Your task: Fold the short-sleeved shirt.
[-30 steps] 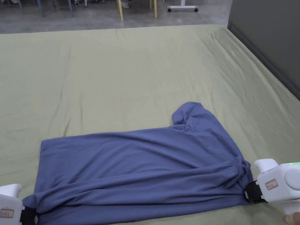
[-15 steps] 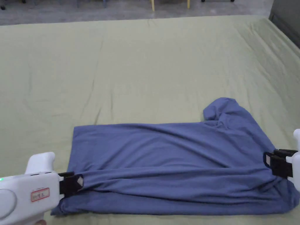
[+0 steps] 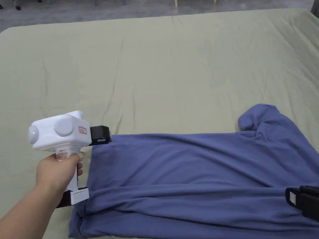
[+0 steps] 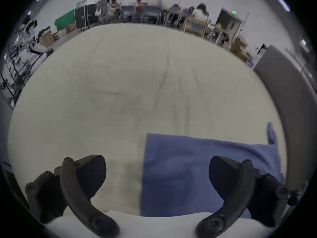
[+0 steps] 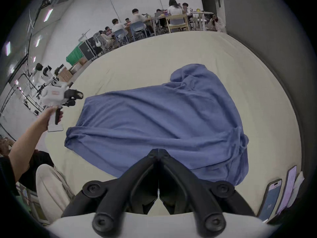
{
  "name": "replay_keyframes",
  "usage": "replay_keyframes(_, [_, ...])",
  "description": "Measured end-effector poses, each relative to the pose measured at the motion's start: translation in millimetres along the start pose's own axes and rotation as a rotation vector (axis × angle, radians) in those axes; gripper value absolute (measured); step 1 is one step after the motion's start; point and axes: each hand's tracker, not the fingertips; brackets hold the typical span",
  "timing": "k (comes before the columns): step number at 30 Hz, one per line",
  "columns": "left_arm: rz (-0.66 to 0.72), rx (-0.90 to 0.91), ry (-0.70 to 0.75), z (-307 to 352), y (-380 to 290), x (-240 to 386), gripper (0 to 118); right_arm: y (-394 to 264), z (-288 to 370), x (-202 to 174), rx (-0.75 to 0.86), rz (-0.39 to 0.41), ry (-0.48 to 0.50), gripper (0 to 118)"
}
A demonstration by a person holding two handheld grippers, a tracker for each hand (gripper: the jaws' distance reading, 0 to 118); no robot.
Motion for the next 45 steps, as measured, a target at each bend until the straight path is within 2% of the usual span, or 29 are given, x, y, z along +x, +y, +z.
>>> replay_keyframes(2, [-0.048, -0.046, 0.04, -31, -1, 0, 118, -1, 1, 2, -0.006, -0.009, -0.012, 3])
replay_keyframes(3, [-0.058, -0.063, 0.058, -36, -4, 2, 114, -1, 1, 4, -0.009, -0.01, -0.017, 3])
replay_keyframes(5, [-0.034, -0.07, 0.038, -41, -4, 0, 92, 1, -2, 10, -0.018, -0.013, -0.033, 3])
replay_keyframes(7, [-0.038, 0.026, 0.054, -21, -6, 3, 0, 5, -5, 14, -0.03, -0.01, -0.053, 3])
replay_keyframes(8, [-0.111, 0.029, 0.114, -16, -8, 6, 0, 10, -8, 17, -0.033, -0.005, -0.062, 3])
replay_keyframes(10, [-0.047, 0.048, -0.094, 1, 2, 6, 0, 27, -15, 21, -0.037, 0.037, -0.085, 3])
replay_keyframes(12, [-0.073, 0.054, -0.045, 16, 2, 12, 0, 50, -25, 29, -0.021, 0.078, -0.1, 3])
replay_keyframes(15, [-0.088, 0.089, -0.089, 14, 11, 3, 0, 105, -56, 46, -0.017, 0.123, -0.1, 3])
replay_keyframes(16, [-0.091, 0.088, -0.087, 16, 12, 2, 0, 125, -69, 52, -0.026, 0.155, -0.102, 24])
replay_keyframes(17, [-0.093, 0.09, -0.089, 26, 10, 3, 0, 142, -82, 57, -0.039, 0.177, -0.14, 76])
replay_keyframes(18, [-0.097, 0.095, -0.095, 29, 10, 1, 0, 159, -104, 65, -0.098, 0.192, -0.191, 118])
replay_keyframes(19, [-0.099, 0.102, -0.096, 31, 9, -1, 0, 174, -104, 70, -0.005, 0.211, -0.166, 113])
replay_keyframes(23, [-0.104, 0.106, -0.097, 56, -5, 11, 0, 201, -151, 108, -0.206, 0.07, -0.258, 118])
replay_keyframes(25, [-0.107, 0.101, -0.091, 51, -1, 7, 0, 191, -186, 121, -0.267, 0.006, -0.342, 116])
replay_keyframes(26, [-0.11, 0.097, -0.089, 50, 0, 6, 0, 188, -191, 125, -0.276, -0.006, -0.337, 113])
replay_keyframes(27, [-0.118, 0.094, -0.083, 50, -1, 7, 0, 185, -194, 130, -0.265, -0.028, -0.316, 99])
replay_keyframes(28, [-0.125, 0.091, -0.076, 49, -1, 6, 0, 182, -193, 130, -0.242, -0.087, -0.289, 65])
replay_keyframes(29, [-0.125, 0.089, -0.074, 45, 0, 4, 0, 180, -193, 130, -0.237, -0.117, -0.29, 59])
replay_keyframes(30, [-0.124, 0.087, -0.073, 43, 1, 3, 0, 179, -187, 128, -0.211, -0.08, -0.357, 53])
replay_keyframes(31, [-0.12, 0.082, -0.073, 41, 2, 1, 0, 178, -184, 125, -0.22, -0.058, -0.317, 29])
replay_keyframes(32, [-0.117, 0.08, -0.073, 40, 3, -1, 0, 182, -183, 122, -0.231, -0.001, -0.324, 3])
replay_keyframes(33, [-0.111, 0.079, -0.075, 42, -1, 2, 0, 185, -177, 120, -0.223, 0.044, -0.317, 3])
replay_keyframes(36, [-0.11, 0.085, -0.077, 45, -3, 0, 0, 186, -150, 112, -0.159, 0.055, -0.235, 3])
replay_keyframes(40, [-0.146, 0.095, -0.087, 58, -10, -3, 0, 180, -103, 106, -0.098, 0.112, -0.193, 3])
replay_keyframes(43, [-0.215, 0.1, -0.075, 71, -21, -7, 0, 169, -70, 103, -0.146, 0.122, -0.17, 3])
replay_keyframes(45, [-0.226, 0.101, -0.086, 83, -33, -12, 0, 154, -50, 96, -0.156, 0.186, -0.176, 3])
